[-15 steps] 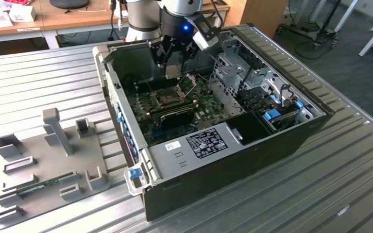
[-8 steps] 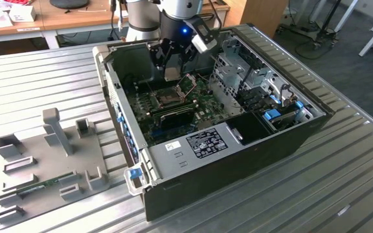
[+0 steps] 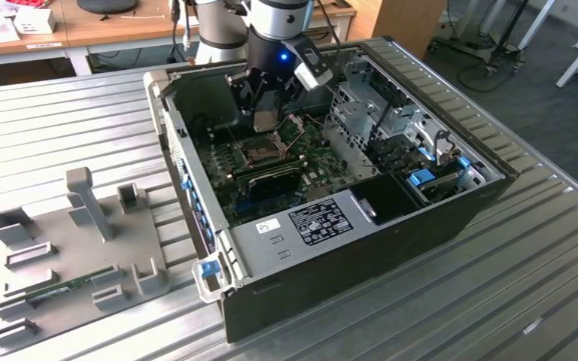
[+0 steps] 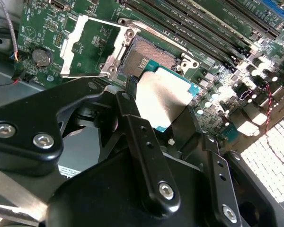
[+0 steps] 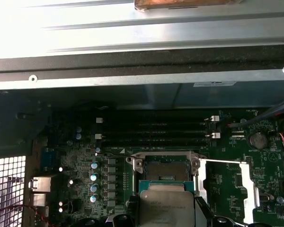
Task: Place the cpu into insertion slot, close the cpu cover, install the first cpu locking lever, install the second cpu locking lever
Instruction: 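Place the cpu into insertion slot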
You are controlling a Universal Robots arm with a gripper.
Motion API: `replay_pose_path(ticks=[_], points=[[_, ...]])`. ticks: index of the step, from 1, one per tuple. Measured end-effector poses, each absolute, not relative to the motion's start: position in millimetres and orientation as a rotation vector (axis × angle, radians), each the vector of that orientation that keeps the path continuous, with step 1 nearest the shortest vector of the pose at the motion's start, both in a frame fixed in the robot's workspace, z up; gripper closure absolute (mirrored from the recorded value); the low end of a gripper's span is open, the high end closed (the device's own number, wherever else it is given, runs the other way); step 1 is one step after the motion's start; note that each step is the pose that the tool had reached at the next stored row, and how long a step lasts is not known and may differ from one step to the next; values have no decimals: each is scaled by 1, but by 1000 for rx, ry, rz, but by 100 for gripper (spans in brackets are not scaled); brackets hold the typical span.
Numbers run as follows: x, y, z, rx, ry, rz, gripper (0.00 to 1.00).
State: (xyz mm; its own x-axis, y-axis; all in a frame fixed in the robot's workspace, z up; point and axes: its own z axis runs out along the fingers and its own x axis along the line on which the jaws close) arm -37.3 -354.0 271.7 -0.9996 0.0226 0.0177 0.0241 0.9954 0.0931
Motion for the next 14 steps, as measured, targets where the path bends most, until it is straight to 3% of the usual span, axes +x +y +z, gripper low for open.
replay_pose_path(ticks=[14], points=[[-37, -354, 260, -37, -3121, -146, 46]])
